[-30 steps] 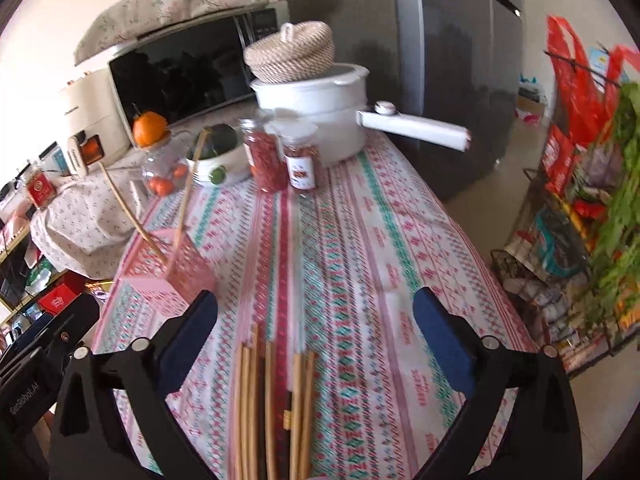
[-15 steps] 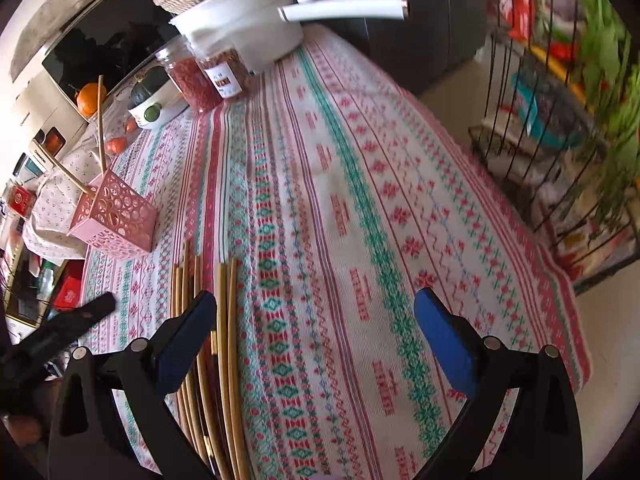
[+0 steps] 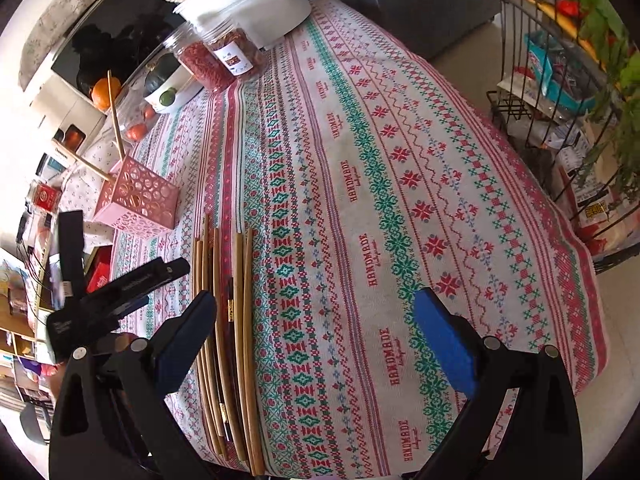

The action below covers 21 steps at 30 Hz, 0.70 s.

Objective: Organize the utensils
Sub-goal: 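Move both grippers back down to the remaining chopsticks, then grasp one wooden chopstick with the left gripper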

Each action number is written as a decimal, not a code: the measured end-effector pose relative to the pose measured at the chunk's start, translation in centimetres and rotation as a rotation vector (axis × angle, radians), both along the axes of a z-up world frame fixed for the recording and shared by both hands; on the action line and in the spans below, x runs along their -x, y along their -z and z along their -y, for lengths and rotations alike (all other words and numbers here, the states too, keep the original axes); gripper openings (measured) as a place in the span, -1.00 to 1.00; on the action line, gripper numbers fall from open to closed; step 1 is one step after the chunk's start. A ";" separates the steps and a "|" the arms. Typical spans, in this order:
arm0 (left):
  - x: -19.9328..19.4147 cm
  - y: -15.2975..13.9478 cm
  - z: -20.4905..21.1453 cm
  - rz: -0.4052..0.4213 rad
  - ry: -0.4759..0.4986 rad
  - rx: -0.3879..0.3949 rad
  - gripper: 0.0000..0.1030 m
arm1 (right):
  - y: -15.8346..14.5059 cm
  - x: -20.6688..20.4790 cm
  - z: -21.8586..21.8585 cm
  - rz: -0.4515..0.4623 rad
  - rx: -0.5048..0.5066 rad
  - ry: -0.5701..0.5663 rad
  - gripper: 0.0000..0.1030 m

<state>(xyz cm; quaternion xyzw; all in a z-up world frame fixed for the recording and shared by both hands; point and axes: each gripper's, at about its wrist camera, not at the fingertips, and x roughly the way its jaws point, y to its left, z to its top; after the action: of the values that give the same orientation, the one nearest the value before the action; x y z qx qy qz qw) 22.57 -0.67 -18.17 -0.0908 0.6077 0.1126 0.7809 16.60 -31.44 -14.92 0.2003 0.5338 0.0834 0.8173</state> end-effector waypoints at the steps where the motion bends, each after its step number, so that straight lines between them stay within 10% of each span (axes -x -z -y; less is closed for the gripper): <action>1: -0.3 0.3 0.1 -0.007 0.001 -0.001 0.86 | 0.0 -0.1 0.2 -0.002 -0.006 0.004 0.87; 14: -1.5 1.7 4.3 0.014 0.099 -0.053 0.46 | 0.5 -0.2 0.6 -0.023 -0.009 0.025 0.87; 21: -1.1 0.0 8.1 0.037 0.195 -0.023 -0.83 | 0.9 -0.6 0.6 -0.034 0.021 0.045 0.87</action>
<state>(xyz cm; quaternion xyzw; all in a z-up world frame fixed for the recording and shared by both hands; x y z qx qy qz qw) 23.65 -8.77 -18.15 -0.0241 0.5977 0.0411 0.8003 17.24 -32.05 -15.80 0.2053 0.5436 0.0560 0.8119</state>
